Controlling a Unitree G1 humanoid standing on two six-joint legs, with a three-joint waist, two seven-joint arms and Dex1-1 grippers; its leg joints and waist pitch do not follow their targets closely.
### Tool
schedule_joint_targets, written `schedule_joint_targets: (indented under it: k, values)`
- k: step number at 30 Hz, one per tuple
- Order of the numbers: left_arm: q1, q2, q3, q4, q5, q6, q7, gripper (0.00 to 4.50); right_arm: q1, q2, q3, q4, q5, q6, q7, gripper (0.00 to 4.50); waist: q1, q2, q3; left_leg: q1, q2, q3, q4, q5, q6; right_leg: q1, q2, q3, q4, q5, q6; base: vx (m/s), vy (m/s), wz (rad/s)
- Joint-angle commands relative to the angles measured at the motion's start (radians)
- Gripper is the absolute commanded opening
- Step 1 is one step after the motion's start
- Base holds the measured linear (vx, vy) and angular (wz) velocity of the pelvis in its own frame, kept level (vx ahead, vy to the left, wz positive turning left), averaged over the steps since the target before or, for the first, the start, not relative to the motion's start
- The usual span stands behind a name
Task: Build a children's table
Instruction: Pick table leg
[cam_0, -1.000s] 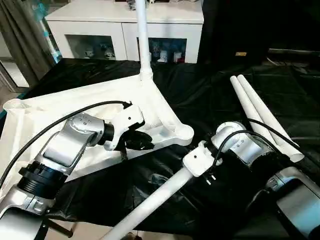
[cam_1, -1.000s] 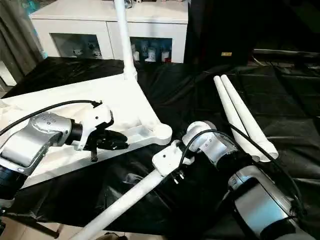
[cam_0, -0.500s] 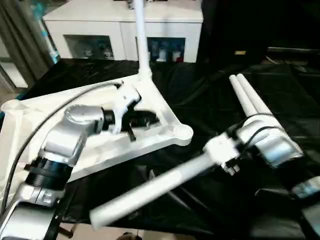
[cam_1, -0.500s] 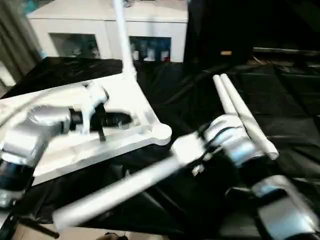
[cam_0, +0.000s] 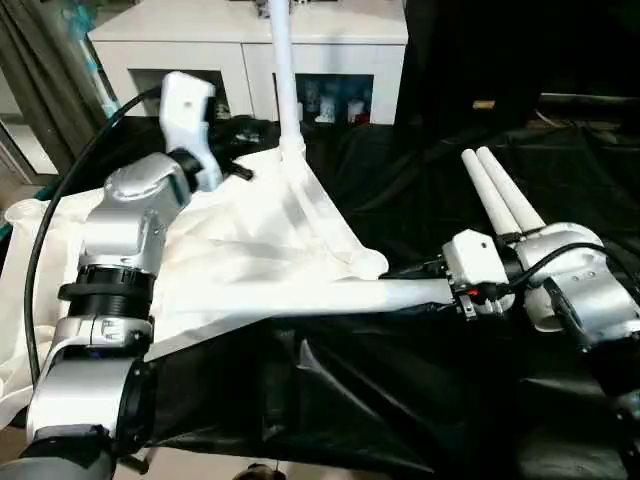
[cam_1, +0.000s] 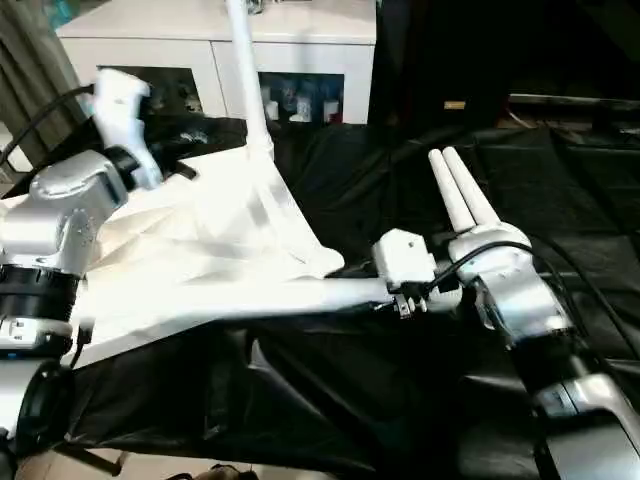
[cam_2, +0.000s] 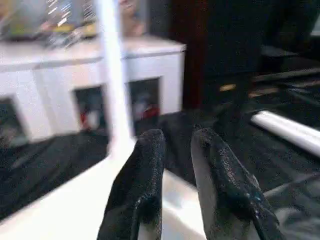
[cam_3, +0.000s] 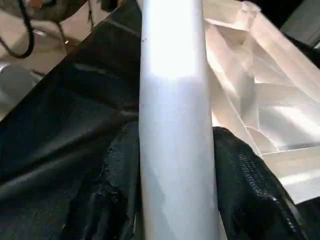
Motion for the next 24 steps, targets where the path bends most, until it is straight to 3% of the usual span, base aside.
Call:
schedule_joint_targets:
  k: [1,3,5,7,8,9,10,14,16,17,18,19,20,21,23,24]
  values:
    - [0.006,0.005,0.002,0.006,0.01,-0.01,0.001,1.1,0.0,0.016,-0.044,-0.048,0.063,0.057,-0.045,1.7,0.01,-0.01,-0.085,0.028,0.044,-0.03,-0.067,-0.272,0.089,0.044,-0.05,0.029,-0.075,-0.232,-0.227,0.0,0.0,0.0]
    - [0.011,0.004,0.0,0.01,0.014,-0.012,-0.003,1.1,0.003,0.027,-0.058,-0.061,0.083,0.083,-0.065,1.7,0.017,-0.006,-0.085,0.029,0.048,-0.031,-0.069,-0.275,0.084,0.042,-0.051,0.03,-0.073,-0.23,-0.231,0.0,0.0,0.0]
    - [0.043,-0.001,-0.026,0.013,0.034,-0.025,-0.022,1.1,0.022,0.073,-0.1,-0.125,0.151,0.177,-0.159,1.7,0.019,-0.011,-0.081,0.027,0.047,-0.03,-0.072,-0.273,0.082,0.042,-0.052,0.032,-0.074,-0.238,-0.225,0.0,0.0,0.0]
    - [0.059,-0.002,-0.05,0.013,0.05,-0.035,-0.035,1.1,0.028,0.098,-0.114,-0.141,0.157,0.207,-0.215,1.7,0.021,-0.008,-0.081,0.029,0.049,-0.031,-0.076,-0.281,0.07,0.039,-0.053,0.033,-0.076,-0.262,-0.208,0.0,0.0,0.0]
    - [0.081,-0.005,-0.086,0.01,0.065,-0.053,-0.057,1.1,0.039,0.137,-0.135,-0.162,0.158,0.24,-0.298,1.7,0.022,-0.012,-0.081,0.031,0.05,-0.032,-0.078,-0.287,0.058,0.037,-0.054,0.034,-0.078,-0.277,-0.2,0.0,0.0,0.0]
    - [0.089,-0.008,-0.097,0.01,0.068,-0.06,-0.065,1.1,0.045,0.153,-0.143,-0.172,0.159,0.251,-0.326,1.69,0.022,-0.008,-0.082,0.032,0.049,-0.031,-0.08,-0.29,0.046,0.035,-0.055,0.036,-0.078,-0.281,-0.198,0.0,0.0,0.0]
    - [0.103,-0.016,-0.109,-0.002,0.068,-0.065,-0.075,1.1,0.053,0.178,-0.16,-0.182,0.165,0.276,-0.38,1.69,0.024,-0.013,-0.083,0.034,0.05,-0.03,-0.08,-0.29,0.037,0.033,-0.055,0.037,-0.079,-0.281,-0.194,0.0,0.0,0.0]
    - [0.143,-0.063,-0.104,-0.047,0.043,-0.074,-0.063,1.1,0.054,0.259,-0.225,-0.166,0.196,0.318,-0.553,1.69,0.026,-0.009,-0.081,0.034,0.05,-0.03,-0.084,-0.308,0.011,0.031,-0.06,0.039,-0.081,-0.296,-0.186,0.0,0.0,0.0]
    - [0.166,-0.086,-0.102,-0.084,0.006,-0.037,-0.088,1.39,0.049,0.295,-0.26,-0.154,0.208,0.326,-0.628,1.69,0.027,-0.009,-0.081,0.033,0.05,-0.031,-0.087,-0.309,0.001,0.032,-0.063,0.039,-0.08,-0.302,-0.181,0.0,0.0,0.0]
    - [0.176,-0.096,-0.098,-0.105,-0.02,-0.015,-0.107,1.46,0.048,0.312,-0.275,-0.156,0.217,0.334,-0.664,1.69,0.027,0.0,-0.08,0.033,0.049,-0.031,-0.086,-0.312,-0.003,0.029,-0.061,0.039,-0.08,-0.306,-0.179,0.0,0.0,0.0]
    - [0.188,-0.117,-0.082,-0.15,-0.081,0.04,-0.13,1.46,0.043,0.344,-0.305,-0.156,0.25,0.358,-0.72,1.69,0.025,-0.005,-0.08,0.034,0.047,-0.029,-0.087,-0.317,-0.006,0.029,-0.058,0.039,-0.081,-0.3,-0.178,0.0,0.0,0.0]
    - [0.195,-0.135,-0.067,-0.195,-0.142,0.081,-0.154,1.51,0.039,0.377,-0.333,-0.166,0.288,0.391,-0.763,1.69,0.024,-0.001,-0.081,0.033,0.047,-0.029,-0.088,-0.312,-0.006,0.031,-0.061,0.04,-0.078,-0.285,-0.191,0.0,0.0,0.0]
    - [0.195,-0.143,-0.059,-0.215,-0.172,0.104,-0.163,1.65,0.039,0.389,-0.342,-0.169,0.307,0.408,-0.774,1.69,0.023,-0.005,-0.081,0.032,0.047,-0.028,-0.088,-0.312,-0.005,0.031,-0.061,0.039,-0.079,-0.284,-0.193,0.0,0.0,0.0]
    - [0.194,-0.148,-0.055,-0.224,-0.187,0.116,-0.168,1.81,0.039,0.394,-0.346,-0.171,0.317,0.418,-0.778,1.69,0.024,-0.01,-0.083,0.033,0.046,-0.027,-0.086,-0.305,-0.003,0.032,-0.06,0.039,-0.078,-0.277,-0.195,0.0,0.0,0.0]
    - [0.187,-0.167,-0.036,-0.271,-0.282,0.202,-0.203,1.89,0.042,0.403,-0.345,-0.183,0.348,0.469,-0.764,1.69,0.023,-0.007,-0.082,0.03,0.044,-0.026,-0.085,-0.281,0.005,0.036,-0.057,0.038,-0.073,-0.255,-0.196,0.0,0.0,0.0]
    - [0.179,-0.175,-0.032,-0.287,-0.322,0.243,-0.219,1.96,0.046,0.398,-0.334,-0.191,0.364,0.499,-0.739,1.69,0.022,-0.014,-0.081,0.03,0.041,-0.022,-0.082,-0.268,0.012,0.038,-0.057,0.038,-0.073,-0.252,-0.201,0.0,0.0,0.0]
